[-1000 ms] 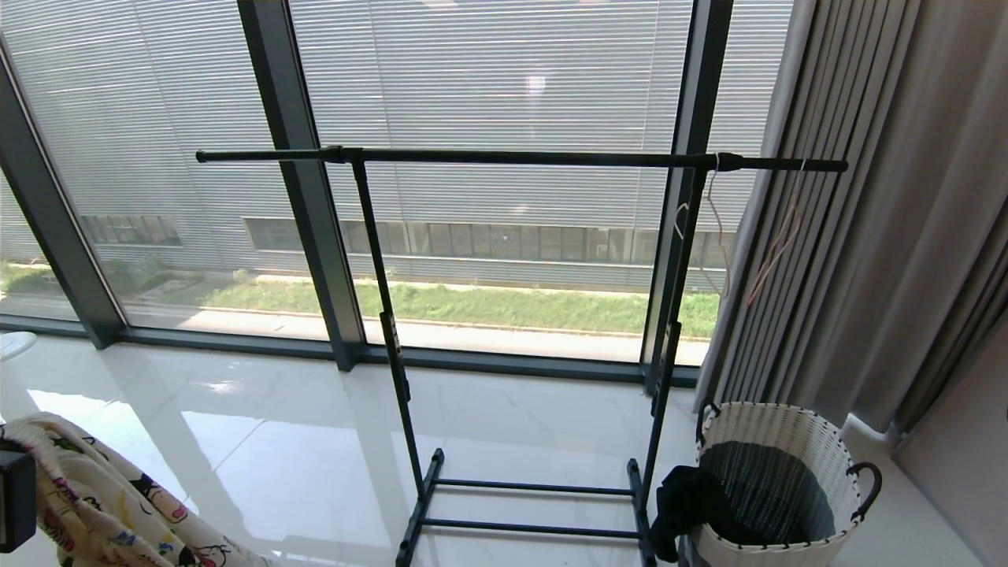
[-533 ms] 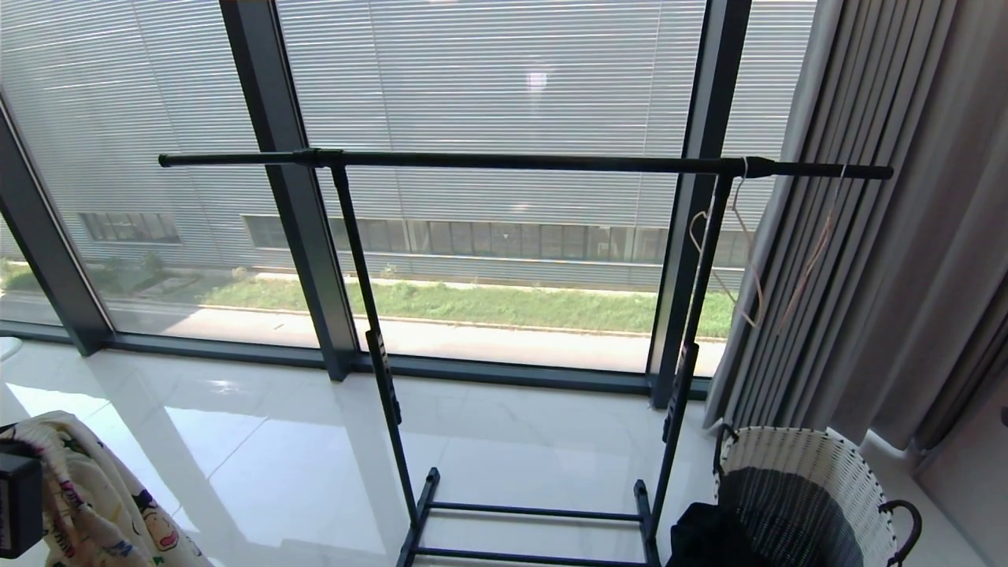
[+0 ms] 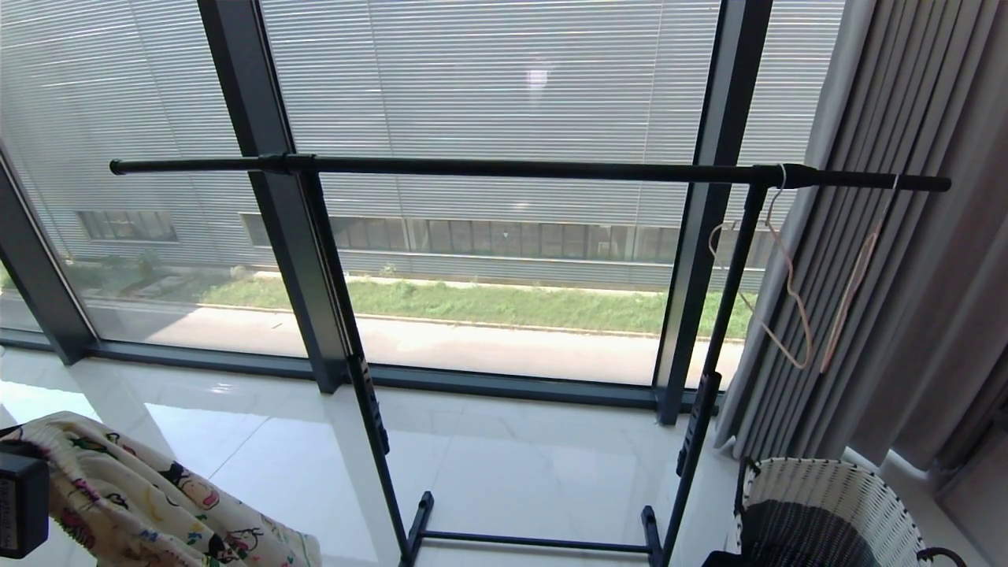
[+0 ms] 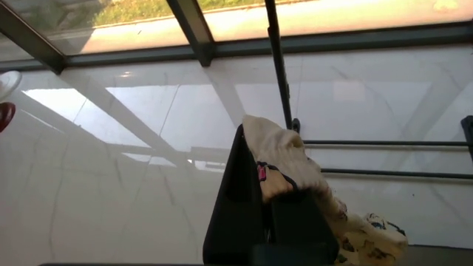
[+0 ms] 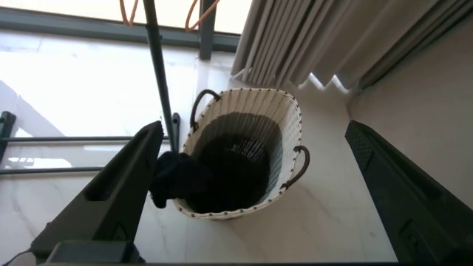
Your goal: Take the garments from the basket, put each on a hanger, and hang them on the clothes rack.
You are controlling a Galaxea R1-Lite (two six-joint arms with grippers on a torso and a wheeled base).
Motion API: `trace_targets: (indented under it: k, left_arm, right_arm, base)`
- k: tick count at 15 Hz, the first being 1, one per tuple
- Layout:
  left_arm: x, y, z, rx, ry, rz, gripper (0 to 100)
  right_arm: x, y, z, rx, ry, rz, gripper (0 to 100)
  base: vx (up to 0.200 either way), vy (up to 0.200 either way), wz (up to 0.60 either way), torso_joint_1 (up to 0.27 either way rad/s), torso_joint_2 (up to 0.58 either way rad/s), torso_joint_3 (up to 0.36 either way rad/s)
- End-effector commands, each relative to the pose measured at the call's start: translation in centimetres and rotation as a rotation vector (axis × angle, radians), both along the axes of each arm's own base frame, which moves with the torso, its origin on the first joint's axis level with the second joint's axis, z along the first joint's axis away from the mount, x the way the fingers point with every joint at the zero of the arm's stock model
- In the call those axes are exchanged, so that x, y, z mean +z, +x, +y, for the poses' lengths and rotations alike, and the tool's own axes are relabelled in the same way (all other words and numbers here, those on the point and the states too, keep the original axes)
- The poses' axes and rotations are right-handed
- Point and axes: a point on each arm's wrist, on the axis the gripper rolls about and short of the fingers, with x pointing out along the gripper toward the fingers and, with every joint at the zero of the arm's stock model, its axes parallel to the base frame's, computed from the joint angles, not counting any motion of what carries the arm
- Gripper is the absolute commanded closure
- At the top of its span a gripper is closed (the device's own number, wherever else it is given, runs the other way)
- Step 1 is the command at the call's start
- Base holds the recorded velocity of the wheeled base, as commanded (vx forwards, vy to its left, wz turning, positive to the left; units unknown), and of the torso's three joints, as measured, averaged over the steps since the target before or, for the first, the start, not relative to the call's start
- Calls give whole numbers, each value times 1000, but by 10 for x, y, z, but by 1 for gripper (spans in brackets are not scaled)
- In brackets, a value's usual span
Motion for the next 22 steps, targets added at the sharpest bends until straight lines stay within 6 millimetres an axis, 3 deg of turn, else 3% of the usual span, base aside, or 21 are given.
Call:
trace_targets:
  k: [1,3,11,18,22]
  left_arm:
    - [0,-4,0,-5,0,-13,100]
    - [-4,-10,-2,-41,1,-16,100]
    - [-10,-12,-2,-49,2,-4,100]
    - [-2,-11,-4,-104,-25,-27,100]
    - [2,-7,-7,-183,-60,-26,100]
  right_arm:
    - [0,0,0,1,-2,3,0]
    - [0,0,0,3,-3,4,0]
    - [-4,1,0,6,-3,18,0]
    - [-5,10,1,25,11,19,0]
    - [-1,27,2,67,31,-29,0]
  base:
    - [0,0,0,0,0,0]
    - [0,0,0,0,0,0]
    - [0,-200,0,1,3,2]
    - [0,0,0,0,0,0]
    - [200,0,0,-2,-1,5]
